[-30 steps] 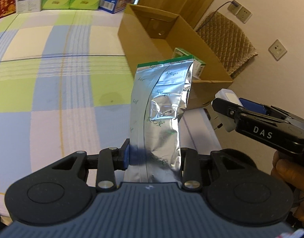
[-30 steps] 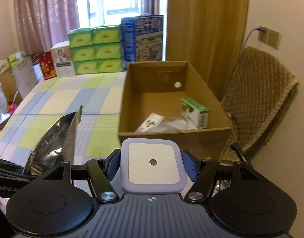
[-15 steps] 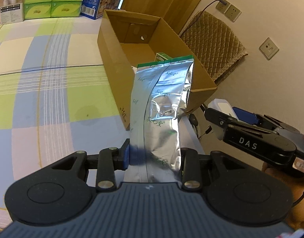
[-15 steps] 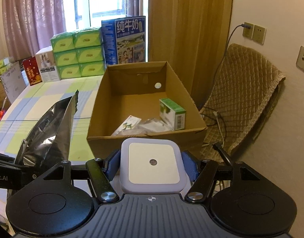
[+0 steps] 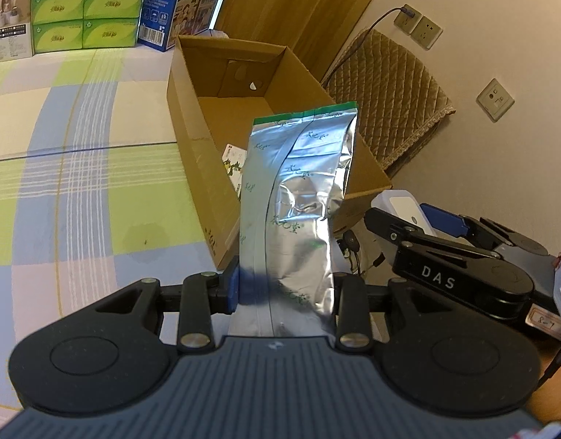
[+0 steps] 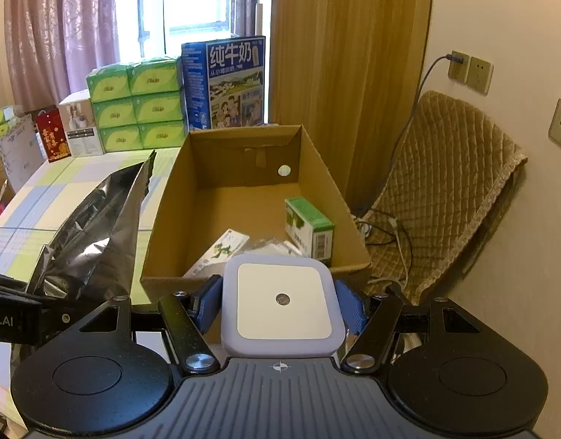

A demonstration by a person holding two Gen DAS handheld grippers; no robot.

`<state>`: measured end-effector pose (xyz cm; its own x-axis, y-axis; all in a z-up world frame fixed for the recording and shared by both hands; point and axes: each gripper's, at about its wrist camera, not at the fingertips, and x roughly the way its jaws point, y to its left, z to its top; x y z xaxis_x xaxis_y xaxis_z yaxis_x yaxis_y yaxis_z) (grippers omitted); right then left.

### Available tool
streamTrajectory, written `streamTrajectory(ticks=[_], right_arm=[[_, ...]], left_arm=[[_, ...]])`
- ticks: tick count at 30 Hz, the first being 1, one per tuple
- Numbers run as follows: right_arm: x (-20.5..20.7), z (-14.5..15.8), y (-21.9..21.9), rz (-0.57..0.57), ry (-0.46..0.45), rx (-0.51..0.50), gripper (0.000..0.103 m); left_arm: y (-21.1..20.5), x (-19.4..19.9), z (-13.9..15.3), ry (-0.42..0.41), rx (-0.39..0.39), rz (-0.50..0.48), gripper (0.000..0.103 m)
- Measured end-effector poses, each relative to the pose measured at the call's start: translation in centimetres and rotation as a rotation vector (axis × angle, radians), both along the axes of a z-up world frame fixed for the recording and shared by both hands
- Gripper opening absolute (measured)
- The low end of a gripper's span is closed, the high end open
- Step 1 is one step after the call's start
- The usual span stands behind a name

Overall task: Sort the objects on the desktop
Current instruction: 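Carry the foil pouch and white night-light over the cardboard box with both tools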

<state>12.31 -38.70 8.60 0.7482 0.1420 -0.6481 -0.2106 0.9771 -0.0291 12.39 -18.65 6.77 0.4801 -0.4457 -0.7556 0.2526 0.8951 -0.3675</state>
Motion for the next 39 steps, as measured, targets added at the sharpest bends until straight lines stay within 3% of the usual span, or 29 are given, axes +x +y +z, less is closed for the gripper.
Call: streamTrajectory(ticks=[39], right_arm=[[7.2,1.8,0.0,0.051,-0.057,-0.04,0.064]], left_arm=[[-1.9,7.2,1.7,-0.007,-0.041,0.054,0.03]])
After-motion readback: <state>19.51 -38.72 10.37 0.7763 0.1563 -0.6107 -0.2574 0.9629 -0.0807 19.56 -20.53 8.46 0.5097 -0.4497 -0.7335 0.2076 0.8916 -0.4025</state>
